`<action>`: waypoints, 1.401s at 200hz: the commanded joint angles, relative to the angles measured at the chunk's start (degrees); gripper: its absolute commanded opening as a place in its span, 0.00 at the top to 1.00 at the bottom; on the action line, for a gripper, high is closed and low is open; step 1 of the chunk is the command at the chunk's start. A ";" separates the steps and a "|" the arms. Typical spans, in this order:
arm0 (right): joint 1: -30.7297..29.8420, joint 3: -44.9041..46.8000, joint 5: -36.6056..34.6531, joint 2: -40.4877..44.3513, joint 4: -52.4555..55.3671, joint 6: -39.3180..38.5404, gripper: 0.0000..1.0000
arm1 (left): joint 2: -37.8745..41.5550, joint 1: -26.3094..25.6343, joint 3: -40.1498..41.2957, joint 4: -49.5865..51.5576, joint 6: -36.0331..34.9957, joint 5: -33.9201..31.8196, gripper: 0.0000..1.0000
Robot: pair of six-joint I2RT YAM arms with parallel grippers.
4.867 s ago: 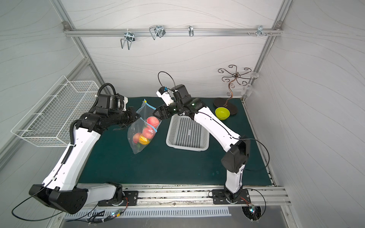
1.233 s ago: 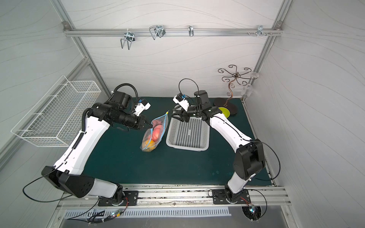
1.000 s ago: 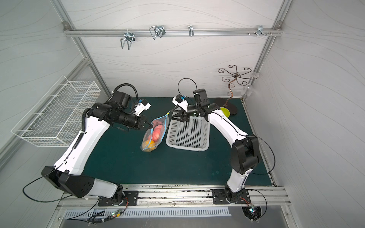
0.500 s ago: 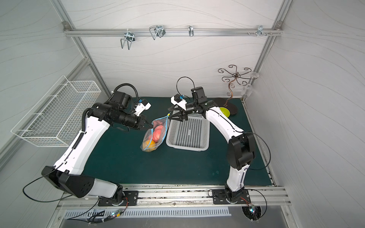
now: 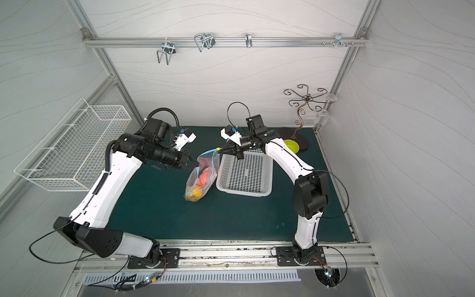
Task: Place the peach in a zip-top bag and seal the zipper
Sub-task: Zip the zipper food storage bag at the center of the board.
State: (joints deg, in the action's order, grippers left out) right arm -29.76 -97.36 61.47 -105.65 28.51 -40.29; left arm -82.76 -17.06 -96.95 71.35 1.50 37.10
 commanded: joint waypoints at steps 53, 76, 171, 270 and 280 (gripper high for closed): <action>-1.91 0.59 -12.73 4.91 4.37 9.50 1.00 | -0.73 -0.34 -10.94 2.08 -1.09 -9.33 0.55; -3.77 -0.45 -17.09 7.36 5.76 14.77 1.00 | -1.66 -0.34 -16.25 3.22 -2.15 -11.54 0.48; -12.57 -10.92 -19.24 6.63 13.53 33.58 1.00 | -3.82 -0.34 -24.91 9.62 -18.80 -5.92 0.33; -12.58 -4.95 -12.40 7.38 12.53 31.51 1.00 | -8.04 -0.58 -20.79 11.46 -27.28 8.85 0.41; -12.53 -4.65 -11.34 7.54 12.11 31.19 1.00 | -8.53 -0.61 -20.60 11.25 -27.30 8.80 0.45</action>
State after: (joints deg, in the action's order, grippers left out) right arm -42.35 -102.63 45.52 -99.90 40.99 -7.14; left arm -89.62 -17.32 -117.75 82.04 -22.35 41.87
